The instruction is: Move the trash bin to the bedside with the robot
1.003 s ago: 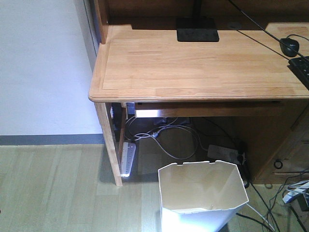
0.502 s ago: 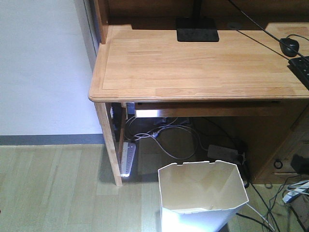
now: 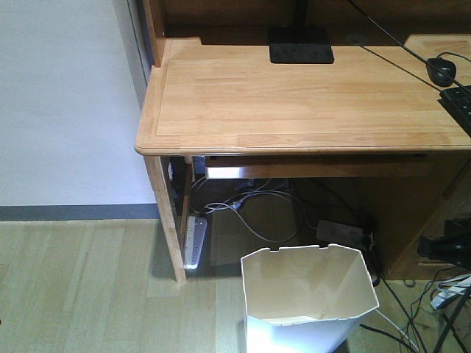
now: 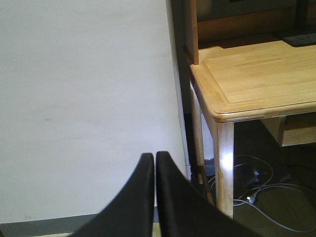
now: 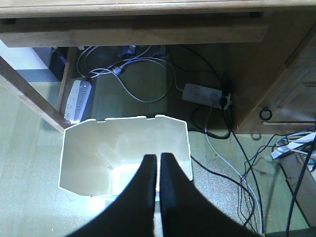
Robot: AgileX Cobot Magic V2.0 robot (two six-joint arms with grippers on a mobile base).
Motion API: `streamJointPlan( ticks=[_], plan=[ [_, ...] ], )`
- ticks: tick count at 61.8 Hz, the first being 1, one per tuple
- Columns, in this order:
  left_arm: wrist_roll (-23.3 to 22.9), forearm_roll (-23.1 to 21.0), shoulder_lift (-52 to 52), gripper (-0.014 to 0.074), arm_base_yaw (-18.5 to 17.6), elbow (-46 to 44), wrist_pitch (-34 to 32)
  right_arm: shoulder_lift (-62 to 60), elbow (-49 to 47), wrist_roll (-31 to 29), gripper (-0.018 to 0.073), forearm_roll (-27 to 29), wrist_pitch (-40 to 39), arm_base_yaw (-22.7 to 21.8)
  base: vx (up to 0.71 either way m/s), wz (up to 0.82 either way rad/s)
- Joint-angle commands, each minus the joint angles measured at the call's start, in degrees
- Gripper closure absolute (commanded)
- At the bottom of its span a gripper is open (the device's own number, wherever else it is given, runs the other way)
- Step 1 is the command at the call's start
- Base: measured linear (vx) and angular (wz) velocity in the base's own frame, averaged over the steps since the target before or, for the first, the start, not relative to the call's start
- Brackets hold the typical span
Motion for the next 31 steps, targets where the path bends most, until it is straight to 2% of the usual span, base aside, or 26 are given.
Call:
streamJointPlan(
  ticks=[1, 9, 16, 31],
  plan=[
    [-0.5, -0.2, -0.5, 0.0602, -0.3, 1.6, -4.2, 0.6, -2.0, -0.4, 0.0555, -0.4, -3.3, 0.1, 0.0, 0.0],
    [-0.5, -0.2, -0.5, 0.0602, -0.3, 1.6, -4.2, 0.8, -2.0, -0.4, 0.0508, -1.3, -3.1, 0.1, 0.0, 0.0],
    [-0.5, -0.2, -0.5, 0.0602, -0.3, 1.6, -4.2, 0.8, -2.0, -0.4, 0.0421, -1.3, -3.1, 0.1, 0.0, 0.0],
    [-0.5, -0.2, -0.5, 0.0602, -0.3, 1.6, -4.2, 0.8, -2.0, -0.4, 0.0126, -1.3, -3.2, 0.1, 0.0, 0.0]
  ],
)
